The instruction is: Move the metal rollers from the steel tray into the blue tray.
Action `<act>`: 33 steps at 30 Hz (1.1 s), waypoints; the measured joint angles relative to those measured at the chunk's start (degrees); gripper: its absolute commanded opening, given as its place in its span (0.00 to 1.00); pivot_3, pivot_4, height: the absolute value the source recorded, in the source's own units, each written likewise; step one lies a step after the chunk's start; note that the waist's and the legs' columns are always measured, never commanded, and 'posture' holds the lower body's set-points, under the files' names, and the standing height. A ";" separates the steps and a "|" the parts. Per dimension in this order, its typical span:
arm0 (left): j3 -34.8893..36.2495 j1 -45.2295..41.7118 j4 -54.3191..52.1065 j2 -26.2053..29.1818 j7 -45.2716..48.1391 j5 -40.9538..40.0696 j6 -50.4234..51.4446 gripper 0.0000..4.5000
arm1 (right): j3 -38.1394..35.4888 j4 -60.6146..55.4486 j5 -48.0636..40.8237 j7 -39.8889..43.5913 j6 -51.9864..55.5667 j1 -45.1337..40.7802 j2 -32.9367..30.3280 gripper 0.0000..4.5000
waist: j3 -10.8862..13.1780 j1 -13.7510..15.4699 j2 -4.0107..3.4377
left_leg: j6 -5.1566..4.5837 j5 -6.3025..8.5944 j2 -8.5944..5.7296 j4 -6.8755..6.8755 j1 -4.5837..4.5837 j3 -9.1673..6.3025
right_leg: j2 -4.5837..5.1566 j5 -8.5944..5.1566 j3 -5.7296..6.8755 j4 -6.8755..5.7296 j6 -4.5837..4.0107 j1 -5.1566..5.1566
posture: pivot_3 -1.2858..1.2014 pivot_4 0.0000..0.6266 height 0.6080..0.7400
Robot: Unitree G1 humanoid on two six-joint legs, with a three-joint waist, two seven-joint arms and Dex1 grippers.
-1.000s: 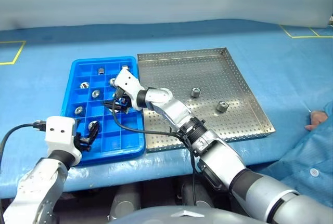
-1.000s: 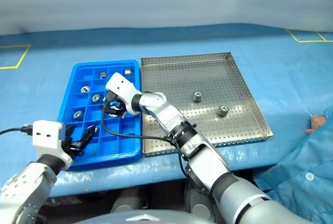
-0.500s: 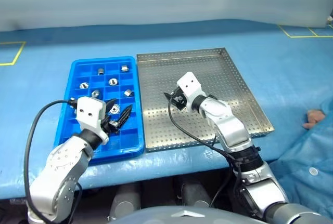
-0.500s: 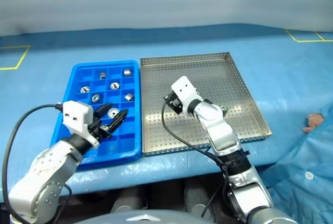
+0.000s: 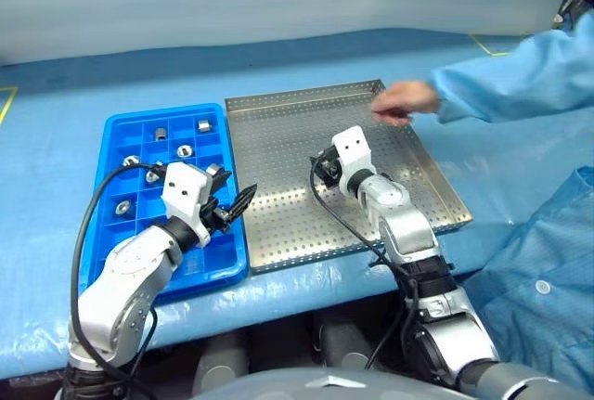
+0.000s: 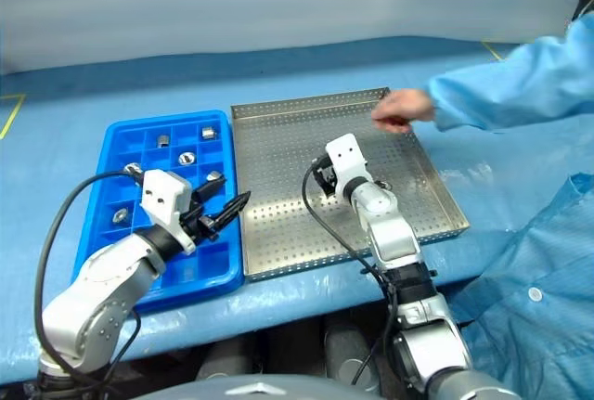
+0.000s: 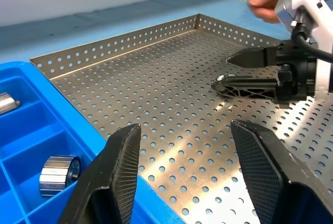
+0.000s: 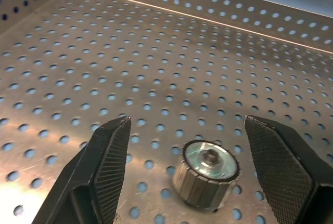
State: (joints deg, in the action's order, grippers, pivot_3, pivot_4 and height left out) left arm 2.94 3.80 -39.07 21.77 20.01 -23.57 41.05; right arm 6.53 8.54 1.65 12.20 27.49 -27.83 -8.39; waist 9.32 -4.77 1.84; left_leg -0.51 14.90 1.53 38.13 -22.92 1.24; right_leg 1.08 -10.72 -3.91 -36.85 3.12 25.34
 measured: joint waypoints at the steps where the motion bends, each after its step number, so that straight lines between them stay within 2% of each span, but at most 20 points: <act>1: 0.01 0.44 -0.05 0.03 -0.16 0.00 0.01 0.67 | -0.58 1.40 0.05 -0.72 -0.67 -0.57 0.08 0.81 | 0.00 0.13 0.00 | 0.00 0.00 0.00 0.00 0.00 0.00 | 0.00 0.00 0.00 0.00 0.00 0.00 | 0.51 0.24 1.00; 7: 0.06 1.79 -0.65 0.04 -1.55 0.04 0.00 0.67 | -1.92 9.05 0.23 -3.35 0.60 -3.23 1.19 0.81 | 0.00 0.59 0.00 | 0.00 0.00 -0.01 0.01 0.00 0.00 | 0.01 0.01 -0.01 0.01 0.00 -0.02 | 0.52 0.24 1.00; 10: 0.45 1.99 -1.04 0.04 -2.06 0.03 -0.01 0.67 | -2.11 10.10 -0.04 -3.38 1.63 -3.26 1.72 0.68 | 0.00 0.84 -0.01 | 0.00 0.00 0.00 0.00 -0.01 0.00 | 0.00 0.01 0.00 0.01 0.00 -0.01 | 0.51 0.24 1.00; 15: 1.03 1.99 -1.12 0.05 -2.48 0.01 -0.02 0.67 | -2.41 10.09 -0.31 -3.41 2.10 -3.25 1.94 0.32 | 0.00 0.91 -0.01 | -0.01 0.00 -0.01 0.03 -0.01 -0.01 | 0.01 0.02 0.00 0.01 0.01 -0.03 | 0.51 0.24 1.00; 28: 1.00 1.75 -1.12 0.21 -2.57 0.45 -0.02 0.67 | -2.37 8.36 -0.95 -2.32 2.10 -2.58 1.97 0.32 | 0.00 0.83 -0.01 | 0.00 0.00 -0.01 0.03 -0.01 -0.01 | 0.00 0.02 0.00 0.00 0.02 -0.03 | 0.51 0.24 1.00; 31: 1.01 1.75 -1.12 0.22 -2.62 0.55 -0.02 0.67 | -1.86 4.92 -2.42 0.98 3.16 -1.51 1.51 0.45 | 0.00 0.83 -0.01 | -0.01 0.00 0.00 0.03 -0.01 -0.01 | 0.00 0.02 0.00 0.00 0.02 -0.03 | 0.51 0.24 1.00; 33: 1.03 1.75 -1.12 0.23 -2.67 0.60 -0.02 0.67 | -1.28 2.21 -3.16 2.74 4.13 -0.65 1.31 0.59 | -0.01 0.82 -0.01 | -0.01 0.00 0.00 0.02 -0.01 -0.02 | 0.00 0.02 0.01 0.00 0.02 -0.02 | 0.51 0.24 1.00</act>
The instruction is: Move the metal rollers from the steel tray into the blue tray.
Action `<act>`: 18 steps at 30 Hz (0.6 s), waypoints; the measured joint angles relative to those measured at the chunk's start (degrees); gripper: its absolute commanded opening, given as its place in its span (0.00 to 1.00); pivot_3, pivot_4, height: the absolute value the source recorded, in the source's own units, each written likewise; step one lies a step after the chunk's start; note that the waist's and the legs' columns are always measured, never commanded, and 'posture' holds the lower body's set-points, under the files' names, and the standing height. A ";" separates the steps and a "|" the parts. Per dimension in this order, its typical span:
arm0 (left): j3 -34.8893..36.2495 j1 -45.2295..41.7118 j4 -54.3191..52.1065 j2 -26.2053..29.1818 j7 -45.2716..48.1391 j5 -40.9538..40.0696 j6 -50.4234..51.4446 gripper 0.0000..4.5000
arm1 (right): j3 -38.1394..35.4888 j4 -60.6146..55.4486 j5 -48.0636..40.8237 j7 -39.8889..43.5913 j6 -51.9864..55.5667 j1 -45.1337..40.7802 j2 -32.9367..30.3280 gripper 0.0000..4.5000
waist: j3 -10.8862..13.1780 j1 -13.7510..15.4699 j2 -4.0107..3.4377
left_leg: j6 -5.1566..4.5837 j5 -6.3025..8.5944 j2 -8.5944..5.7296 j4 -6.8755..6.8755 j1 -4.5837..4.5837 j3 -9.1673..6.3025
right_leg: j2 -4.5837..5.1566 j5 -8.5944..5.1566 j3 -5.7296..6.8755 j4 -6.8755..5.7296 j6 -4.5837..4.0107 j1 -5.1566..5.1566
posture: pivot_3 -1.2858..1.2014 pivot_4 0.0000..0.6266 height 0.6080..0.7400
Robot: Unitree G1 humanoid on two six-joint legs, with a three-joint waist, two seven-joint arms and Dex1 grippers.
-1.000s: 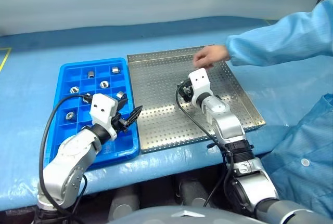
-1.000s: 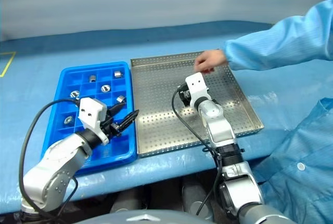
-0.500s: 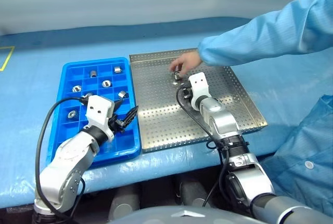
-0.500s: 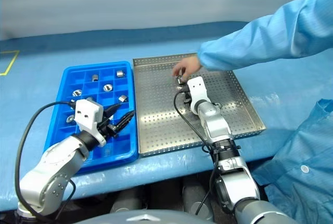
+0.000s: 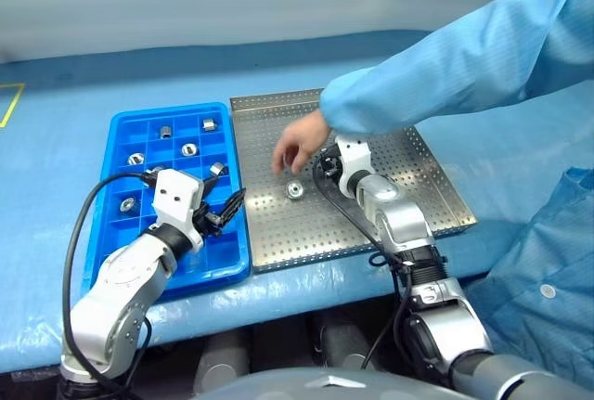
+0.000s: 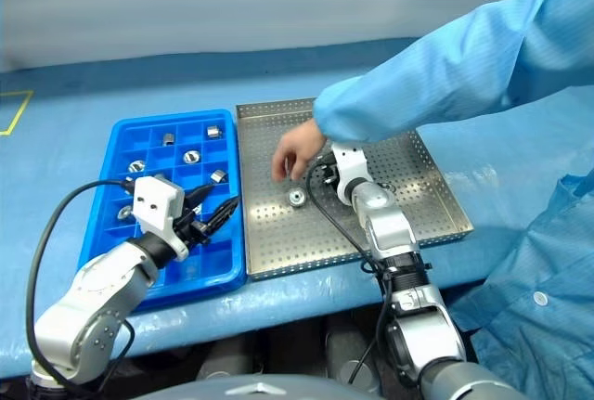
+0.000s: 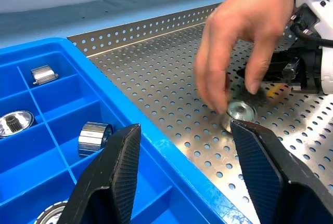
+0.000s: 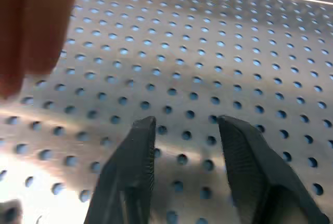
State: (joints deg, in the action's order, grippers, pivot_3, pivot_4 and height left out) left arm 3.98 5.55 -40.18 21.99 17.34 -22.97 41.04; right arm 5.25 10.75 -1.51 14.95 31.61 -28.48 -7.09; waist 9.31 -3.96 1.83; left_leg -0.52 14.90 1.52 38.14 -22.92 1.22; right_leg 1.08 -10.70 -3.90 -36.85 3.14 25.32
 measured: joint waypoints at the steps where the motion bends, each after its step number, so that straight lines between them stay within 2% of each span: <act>1: 0.00 0.00 0.00 0.00 -0.01 0.00 0.00 0.67 | 0.21 -0.94 -0.34 0.33 0.43 0.26 0.05 0.66 | 0.00 -0.01 0.00 | 0.00 0.00 0.00 0.00 0.00 0.00 | 0.00 0.00 0.00 0.00 0.00 0.00 | 0.51 0.24 1.00; 2: 0.00 0.00 0.00 0.00 -0.02 0.00 0.00 0.67 | 0.10 -2.03 -1.19 0.99 1.20 0.58 0.21 0.73 | 0.00 0.02 0.00 | 0.00 0.00 0.00 0.00 0.00 0.00 | 0.00 0.00 0.00 -0.01 0.00 0.00 | 0.51 0.24 1.00; 7: 0.08 0.03 0.00 0.03 -0.12 0.04 0.01 0.67 | -1.28 -9.05 -9.52 7.29 5.88 3.09 1.46 0.73 | 0.00 0.06 0.00 | 0.00 0.00 0.01 0.01 0.00 -0.03 | 0.00 0.00 0.01 0.00 0.00 -0.02 | 0.51 0.24 1.00; 10: 0.13 0.03 0.01 0.15 -0.12 0.04 0.01 0.67 | 0.50 -15.15 -13.37 11.50 10.77 5.67 -0.59 0.73 | 0.00 0.15 0.00 | 0.00 0.00 0.00 0.01 0.00 -0.04 | 0.01 -0.01 0.03 0.00 0.00 -0.03 | 0.51 0.24 1.00; 14: 0.13 0.02 0.01 0.26 -0.08 0.03 0.02 0.67 | 5.97 -19.00 -13.30 13.81 13.93 8.75 -4.50 0.73 | -0.01 0.12 0.01 | 0.00 0.00 0.00 0.04 0.02 -0.02 | 0.01 -0.03 0.03 0.00 -0.03 -0.03 | 0.50 0.24 1.00; 18: 0.08 -0.03 0.02 0.53 0.02 0.02 0.03 0.67 | 9.95 -16.99 -9.83 12.48 11.99 10.07 -5.36 0.73 | -0.02 -0.14 0.01 | 0.00 -0.01 0.03 0.06 0.09 0.07 | 0.00 -0.08 0.00 -0.04 0.02 -0.03 | 0.50 0.24 1.00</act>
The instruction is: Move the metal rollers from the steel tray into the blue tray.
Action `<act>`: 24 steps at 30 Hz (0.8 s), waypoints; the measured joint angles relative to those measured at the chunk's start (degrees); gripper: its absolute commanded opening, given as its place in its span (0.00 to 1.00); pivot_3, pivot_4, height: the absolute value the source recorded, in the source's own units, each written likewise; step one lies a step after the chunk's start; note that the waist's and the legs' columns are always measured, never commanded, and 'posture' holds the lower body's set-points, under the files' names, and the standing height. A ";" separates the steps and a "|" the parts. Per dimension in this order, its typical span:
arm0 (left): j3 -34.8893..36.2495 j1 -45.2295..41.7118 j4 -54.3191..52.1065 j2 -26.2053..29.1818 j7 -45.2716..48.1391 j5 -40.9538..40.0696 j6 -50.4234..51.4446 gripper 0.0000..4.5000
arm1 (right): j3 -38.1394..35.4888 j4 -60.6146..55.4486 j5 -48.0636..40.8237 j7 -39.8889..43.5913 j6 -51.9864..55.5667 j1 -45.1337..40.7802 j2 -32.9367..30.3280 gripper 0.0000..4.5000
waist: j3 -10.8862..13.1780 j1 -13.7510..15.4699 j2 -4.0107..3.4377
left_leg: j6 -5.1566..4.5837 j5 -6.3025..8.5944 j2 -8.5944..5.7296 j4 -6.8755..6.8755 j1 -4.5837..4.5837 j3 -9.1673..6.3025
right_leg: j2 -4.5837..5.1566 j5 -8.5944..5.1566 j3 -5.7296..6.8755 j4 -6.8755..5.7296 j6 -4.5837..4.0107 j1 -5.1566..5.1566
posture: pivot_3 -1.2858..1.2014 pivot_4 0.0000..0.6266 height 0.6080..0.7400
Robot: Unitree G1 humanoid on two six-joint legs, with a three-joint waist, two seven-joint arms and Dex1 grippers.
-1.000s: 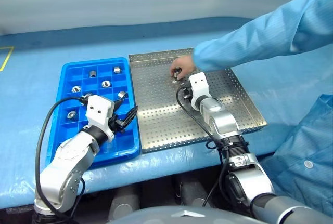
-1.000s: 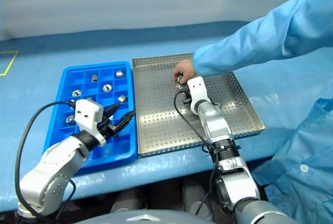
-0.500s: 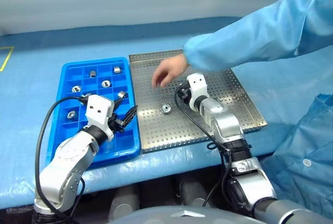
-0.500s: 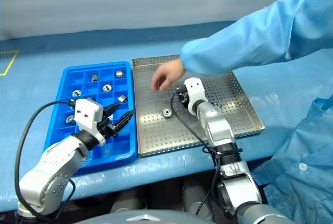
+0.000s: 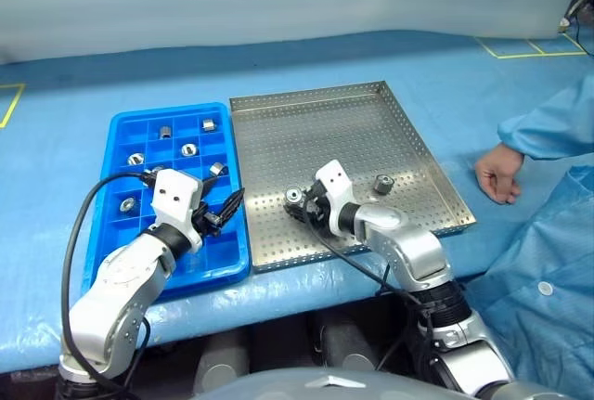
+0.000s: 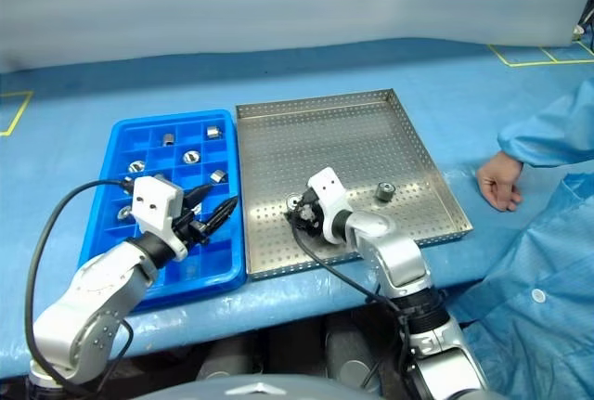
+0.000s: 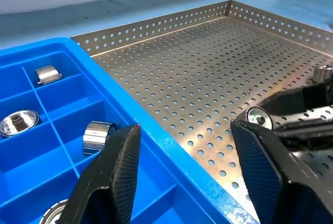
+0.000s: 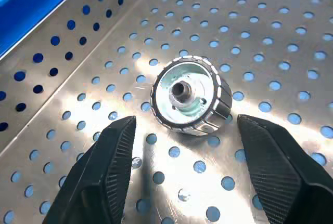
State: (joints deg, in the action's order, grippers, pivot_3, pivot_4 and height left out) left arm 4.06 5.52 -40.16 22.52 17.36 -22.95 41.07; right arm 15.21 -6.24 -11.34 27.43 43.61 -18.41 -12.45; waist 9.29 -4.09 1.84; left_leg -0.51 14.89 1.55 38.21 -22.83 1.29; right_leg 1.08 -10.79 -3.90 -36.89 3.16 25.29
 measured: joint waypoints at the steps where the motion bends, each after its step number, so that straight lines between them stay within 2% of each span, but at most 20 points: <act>1: -0.02 -0.05 0.00 0.02 0.08 0.00 0.00 0.67 | -0.03 1.18 0.51 -0.66 -1.15 -0.22 0.66 0.73 | -0.02 0.00 0.03 | 0.00 0.00 0.01 0.02 0.04 -0.01 | -0.02 -0.04 0.01 0.00 0.05 -0.06 | 0.50 0.24 1.00; 10: -0.01 -0.12 0.00 0.12 0.10 0.00 0.02 0.67 | -1.00 6.74 1.80 -1.73 -7.31 -1.82 3.49 0.73 | -0.02 0.17 0.03 | -0.01 -0.02 -0.03 0.04 0.01 -0.03 | 0.01 0.00 -0.01 0.04 0.03 -0.09 | 0.50 0.24 1.00; 13: -0.02 -0.03 0.00 0.12 0.06 -0.01 0.03 0.67 | -1.02 8.14 1.99 -1.61 -8.14 -2.95 4.09 0.60 | -0.02 0.06 0.03 | -0.01 -0.02 0.00 0.03 0.01 -0.03 | 0.00 0.07 0.00 0.02 -0.06 -0.07 | 0.51 0.24 1.00; 16: 0.07 0.48 0.00 0.12 -0.13 -0.01 0.04 0.67 | -0.94 8.42 2.08 -1.53 -8.34 -3.23 4.34 0.39 | -0.02 0.22 0.03 | -0.01 -0.02 0.00 0.01 0.01 -0.06 | -0.02 0.07 0.02 0.01 -0.05 -0.07 | 0.51 0.24 1.00; 24: 3.73 3.14 -0.14 1.37 -0.15 -0.29 0.25 0.67 | 0.60 5.17 2.80 -0.54 -7.72 -2.60 3.03 0.38 | -0.01 0.29 0.02 | -0.01 -0.02 0.01 0.01 -0.02 -0.05 | -0.01 0.04 0.02 0.00 -0.04 -0.02 | 0.51 0.24 1.00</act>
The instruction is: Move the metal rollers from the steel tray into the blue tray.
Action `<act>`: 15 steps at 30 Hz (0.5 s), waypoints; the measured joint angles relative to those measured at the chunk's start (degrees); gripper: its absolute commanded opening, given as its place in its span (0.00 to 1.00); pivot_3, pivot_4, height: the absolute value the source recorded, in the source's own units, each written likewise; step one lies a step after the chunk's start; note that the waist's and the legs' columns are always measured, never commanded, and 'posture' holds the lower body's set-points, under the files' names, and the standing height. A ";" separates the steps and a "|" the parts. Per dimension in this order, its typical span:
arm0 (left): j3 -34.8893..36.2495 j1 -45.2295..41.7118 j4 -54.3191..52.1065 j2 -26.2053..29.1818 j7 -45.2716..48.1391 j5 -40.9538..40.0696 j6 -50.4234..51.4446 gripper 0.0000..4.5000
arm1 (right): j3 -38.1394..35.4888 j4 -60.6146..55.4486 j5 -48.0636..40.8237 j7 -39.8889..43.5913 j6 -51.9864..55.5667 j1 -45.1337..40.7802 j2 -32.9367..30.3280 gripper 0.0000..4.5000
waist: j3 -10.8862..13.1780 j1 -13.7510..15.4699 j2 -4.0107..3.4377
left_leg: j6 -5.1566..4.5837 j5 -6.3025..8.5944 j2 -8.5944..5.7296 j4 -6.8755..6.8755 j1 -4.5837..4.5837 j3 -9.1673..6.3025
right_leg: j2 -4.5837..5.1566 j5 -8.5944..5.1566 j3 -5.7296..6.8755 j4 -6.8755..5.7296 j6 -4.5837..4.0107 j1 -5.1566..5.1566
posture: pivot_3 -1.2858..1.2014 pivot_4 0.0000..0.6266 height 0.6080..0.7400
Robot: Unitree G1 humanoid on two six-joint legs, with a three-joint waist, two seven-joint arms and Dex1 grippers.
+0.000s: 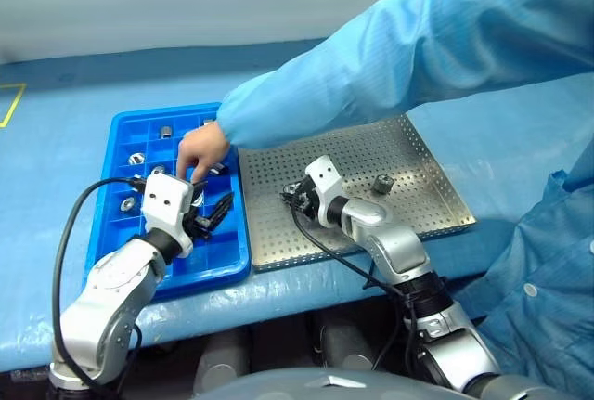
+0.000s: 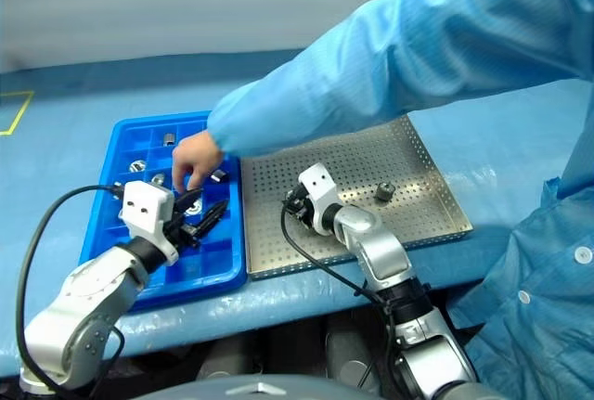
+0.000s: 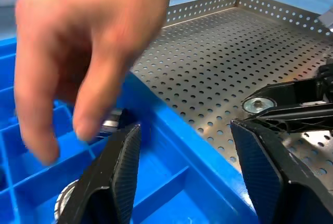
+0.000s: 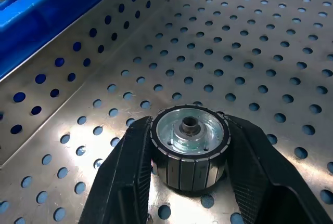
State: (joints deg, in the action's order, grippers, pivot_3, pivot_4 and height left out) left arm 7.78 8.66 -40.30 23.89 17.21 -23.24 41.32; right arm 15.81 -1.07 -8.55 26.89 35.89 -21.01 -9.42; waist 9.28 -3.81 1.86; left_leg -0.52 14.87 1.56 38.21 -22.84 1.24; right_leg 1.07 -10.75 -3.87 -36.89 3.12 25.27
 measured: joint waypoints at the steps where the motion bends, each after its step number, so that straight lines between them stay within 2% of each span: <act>1: 0.62 0.41 -0.22 0.26 0.08 -0.09 0.16 0.67 | 0.00 -1.30 -0.32 0.59 0.52 0.00 -0.10 0.38 | 0.00 0.00 0.00 | 0.00 0.00 0.00 0.00 -0.01 0.00 | 0.00 0.00 0.00 0.01 0.00 0.01 | 0.51 0.24 1.00; 8: 4.85 4.65 -2.30 2.36 1.08 -0.94 0.65 0.67 | 1.55 -14.75 -6.25 6.63 5.31 -0.72 -1.58 0.38 | 0.00 0.06 0.00 | 0.00 0.00 0.03 -0.01 -0.01 -0.06 | 0.01 -0.11 0.03 -0.01 0.08 0.04 | 0.52 0.24 1.00; 15: 11.79 10.75 -4.12 6.37 1.61 -0.06 1.28 0.67 | 6.83 -21.73 -11.59 9.39 9.94 -3.25 1.46 0.38 | -0.02 0.37 0.04 | 0.00 0.00 0.07 -0.02 0.03 -0.10 | 0.03 -0.31 0.07 -0.04 -0.15 0.04 | 0.54 0.24 1.00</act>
State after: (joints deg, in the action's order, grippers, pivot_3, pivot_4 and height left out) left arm 19.57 19.42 -44.42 30.26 18.82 -23.30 42.60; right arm 22.64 -22.80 -20.14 36.27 45.82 -24.27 -7.96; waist 9.26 -3.44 1.90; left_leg -0.52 14.87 1.63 38.20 -22.81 1.14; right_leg 1.10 -11.06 -3.81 -36.93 2.97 25.31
